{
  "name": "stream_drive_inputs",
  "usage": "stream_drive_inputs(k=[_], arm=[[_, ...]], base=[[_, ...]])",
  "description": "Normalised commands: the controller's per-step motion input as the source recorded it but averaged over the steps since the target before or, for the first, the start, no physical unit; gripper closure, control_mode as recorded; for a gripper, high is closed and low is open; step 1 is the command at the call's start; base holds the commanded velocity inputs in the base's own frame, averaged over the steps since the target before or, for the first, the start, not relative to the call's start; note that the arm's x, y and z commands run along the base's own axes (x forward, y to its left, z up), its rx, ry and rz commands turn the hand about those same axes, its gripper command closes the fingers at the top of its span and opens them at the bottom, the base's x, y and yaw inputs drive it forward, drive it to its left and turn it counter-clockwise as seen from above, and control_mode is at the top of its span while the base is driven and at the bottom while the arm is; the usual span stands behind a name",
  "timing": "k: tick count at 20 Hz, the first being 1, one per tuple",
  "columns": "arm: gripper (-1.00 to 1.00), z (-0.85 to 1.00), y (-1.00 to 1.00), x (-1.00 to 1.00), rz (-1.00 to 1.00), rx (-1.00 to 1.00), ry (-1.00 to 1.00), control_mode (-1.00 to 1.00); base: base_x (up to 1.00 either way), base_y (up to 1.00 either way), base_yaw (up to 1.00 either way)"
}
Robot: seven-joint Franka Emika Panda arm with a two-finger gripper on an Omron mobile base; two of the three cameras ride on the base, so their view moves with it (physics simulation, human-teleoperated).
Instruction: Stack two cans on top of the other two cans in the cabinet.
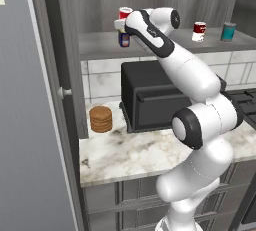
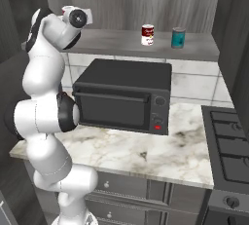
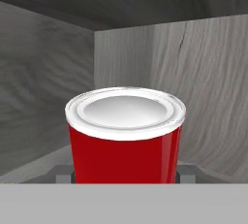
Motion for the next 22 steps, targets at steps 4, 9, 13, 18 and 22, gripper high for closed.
stream_drive_inputs(k=[4, 9, 13, 18, 22], arm=[[1.0, 0.09, 0.11, 0.02, 0.0, 0.0, 0.1, -1.0], [1.0, 0.1, 0.07, 0.01, 0.0, 0.0, 0.1, -1.0], [1.0, 0.0, 0.01, 0.0, 0.0, 0.0, 0.05, -1.0], [1.0, -0.1, -0.06, 0.0, 0.0, 0.0, 0.0, -1.0], [1.0, -0.2, -0.19, 0.0, 0.0, 0.0, -0.03, -1.0]], base=[[0.0, 0.0, 0.0], [0.0, 0.0, 0.0], [0.0, 0.0, 0.0], [0.0, 0.0, 0.0], [0.0, 0.0, 0.0]])
